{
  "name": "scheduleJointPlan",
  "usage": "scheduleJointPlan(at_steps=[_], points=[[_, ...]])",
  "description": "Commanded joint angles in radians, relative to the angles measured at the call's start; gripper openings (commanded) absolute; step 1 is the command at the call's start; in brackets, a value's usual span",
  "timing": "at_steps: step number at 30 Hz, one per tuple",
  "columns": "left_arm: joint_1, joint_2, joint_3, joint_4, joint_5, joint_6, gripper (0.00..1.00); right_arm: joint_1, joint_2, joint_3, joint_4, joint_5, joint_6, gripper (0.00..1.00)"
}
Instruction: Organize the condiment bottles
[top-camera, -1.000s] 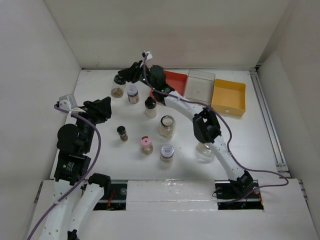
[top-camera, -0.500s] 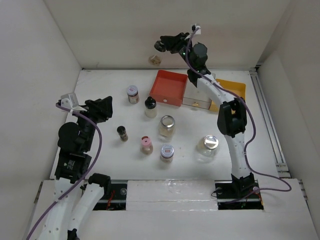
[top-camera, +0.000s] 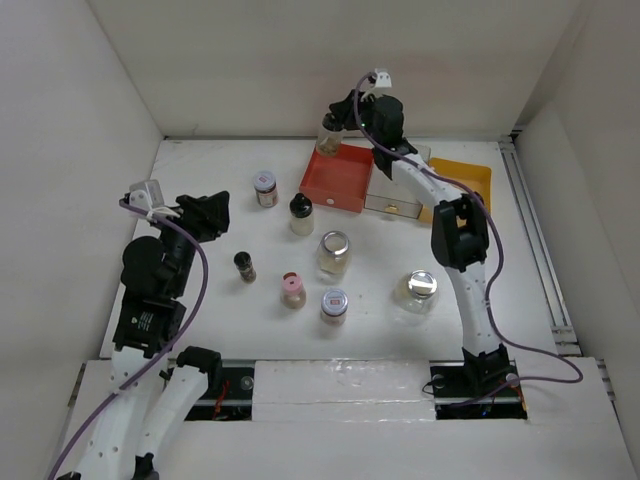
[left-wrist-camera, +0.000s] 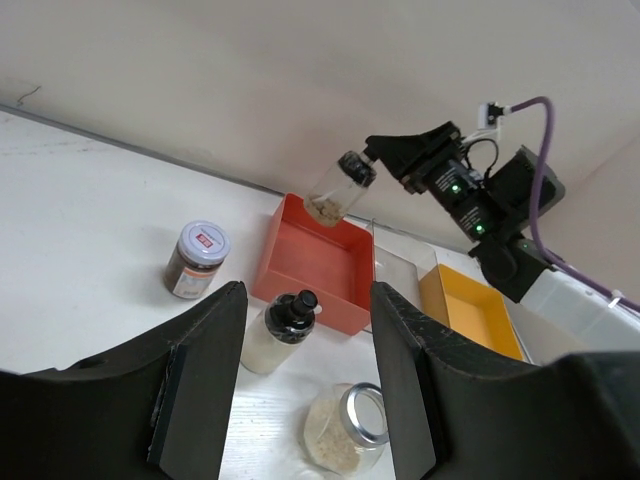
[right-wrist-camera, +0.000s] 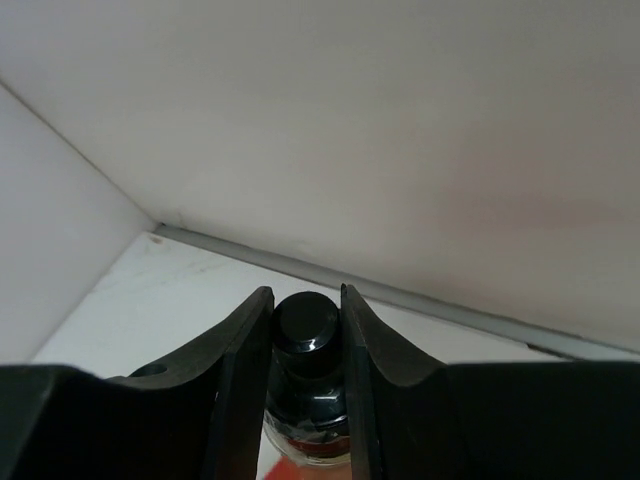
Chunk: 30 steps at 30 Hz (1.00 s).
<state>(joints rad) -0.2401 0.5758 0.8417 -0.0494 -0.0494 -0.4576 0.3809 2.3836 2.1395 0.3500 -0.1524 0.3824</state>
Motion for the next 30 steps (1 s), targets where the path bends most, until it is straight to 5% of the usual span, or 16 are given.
scheduleJointPlan(at_steps=[1,16,30], points=[[0.002,0.015,-0.01,0.043,0.023,-0.006,0.48,0.018,0.019,0.056,0.0,0.054,-0.082,0.26],[0.002,0.033,-0.01,0.052,0.033,-0.006,0.48,0.036,0.144,0.117,-0.009,0.106,-0.125,0.31],[0.002,0.044,-0.01,0.052,0.051,-0.006,0.48,0.055,0.04,-0.044,0.043,0.106,-0.125,0.74]])
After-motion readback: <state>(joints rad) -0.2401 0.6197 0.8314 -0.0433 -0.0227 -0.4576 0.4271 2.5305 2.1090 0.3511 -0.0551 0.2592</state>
